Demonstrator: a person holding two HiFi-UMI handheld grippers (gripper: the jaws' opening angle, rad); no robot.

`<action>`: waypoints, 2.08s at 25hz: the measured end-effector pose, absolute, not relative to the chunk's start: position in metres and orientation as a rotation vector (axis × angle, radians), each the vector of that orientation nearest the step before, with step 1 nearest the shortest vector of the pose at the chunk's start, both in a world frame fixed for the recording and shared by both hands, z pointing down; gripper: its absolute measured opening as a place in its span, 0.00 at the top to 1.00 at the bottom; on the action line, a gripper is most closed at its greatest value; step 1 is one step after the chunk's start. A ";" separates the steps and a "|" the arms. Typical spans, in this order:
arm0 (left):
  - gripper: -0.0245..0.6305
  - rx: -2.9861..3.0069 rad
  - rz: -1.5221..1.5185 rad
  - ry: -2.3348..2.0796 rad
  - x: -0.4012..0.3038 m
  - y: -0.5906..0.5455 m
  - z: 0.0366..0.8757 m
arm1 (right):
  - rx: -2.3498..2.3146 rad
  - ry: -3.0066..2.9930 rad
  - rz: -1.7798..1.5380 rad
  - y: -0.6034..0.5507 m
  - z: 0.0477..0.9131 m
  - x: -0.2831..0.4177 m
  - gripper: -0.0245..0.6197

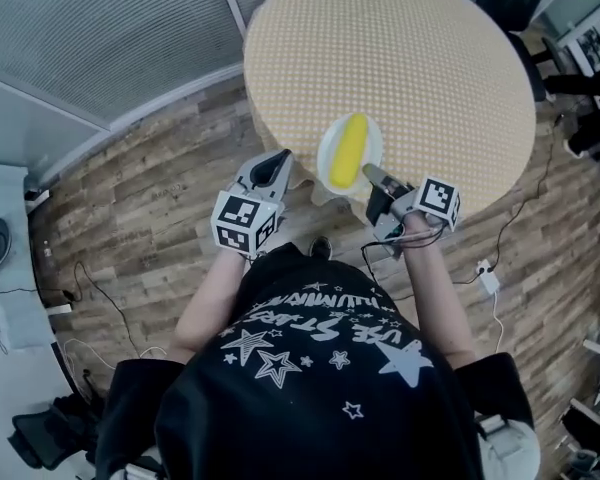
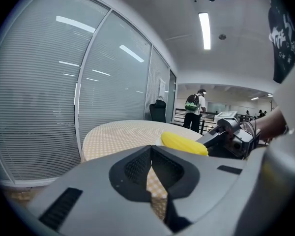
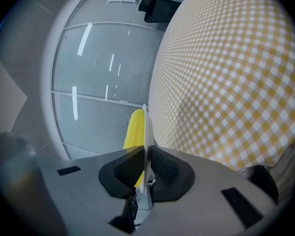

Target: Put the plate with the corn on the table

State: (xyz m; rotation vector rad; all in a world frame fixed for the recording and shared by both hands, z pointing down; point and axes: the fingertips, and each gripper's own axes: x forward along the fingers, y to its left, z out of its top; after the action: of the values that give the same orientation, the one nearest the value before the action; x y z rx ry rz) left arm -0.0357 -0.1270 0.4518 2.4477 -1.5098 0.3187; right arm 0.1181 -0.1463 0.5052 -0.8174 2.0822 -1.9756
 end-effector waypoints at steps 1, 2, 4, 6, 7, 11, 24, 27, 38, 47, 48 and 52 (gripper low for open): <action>0.95 2.442 0.321 -1.515 -0.035 -0.124 0.451 | -0.810 2.083 -1.981 -0.144 0.507 0.118 0.90; 0.95 2.436 0.327 -1.519 -0.036 -0.123 0.452 | -0.803 2.081 -1.988 -0.143 0.508 0.117 0.90; 0.95 2.421 0.346 -1.524 -0.038 -0.124 0.455 | -0.797 2.071 -2.002 -0.146 0.512 0.116 0.90; 0.95 2.405 0.361 -1.531 -0.042 -0.129 0.456 | -0.803 2.061 -2.011 -0.152 0.513 0.114 0.90; 0.95 2.399 0.364 -1.534 -0.044 -0.131 0.456 | -0.806 2.057 -2.012 -0.155 0.513 0.114 0.90; 0.95 2.394 0.384 -1.515 -0.045 -0.134 0.462 | -0.816 2.056 -2.004 -0.160 0.515 0.115 0.90; 0.95 2.427 0.346 -1.463 -0.062 -0.197 0.469 | -0.888 2.070 -1.962 -0.218 0.513 0.105 0.90; 0.95 2.416 0.329 -1.456 -0.072 -0.220 0.471 | -0.903 2.064 -1.964 -0.242 0.512 0.098 0.90; 0.95 2.416 0.339 -1.423 -0.113 -0.310 0.479 | -0.922 2.076 -2.001 -0.333 0.530 0.061 0.90; 0.95 2.411 0.363 -1.371 -0.127 -0.368 0.488 | -0.957 2.124 -2.008 -0.395 0.548 0.035 0.90; 0.95 2.412 0.363 -1.370 -0.129 -0.375 0.488 | -0.962 2.130 -2.010 -0.401 0.550 0.033 0.90; 0.95 2.428 0.368 -1.360 -0.136 -0.398 0.487 | -0.983 2.133 -2.019 -0.422 0.558 0.030 0.90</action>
State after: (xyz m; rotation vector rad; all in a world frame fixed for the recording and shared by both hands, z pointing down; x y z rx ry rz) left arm -0.1355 -0.3982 0.4871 2.4283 -1.3602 0.3680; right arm 0.0304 -0.4222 0.5582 -0.9831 2.1328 -2.0191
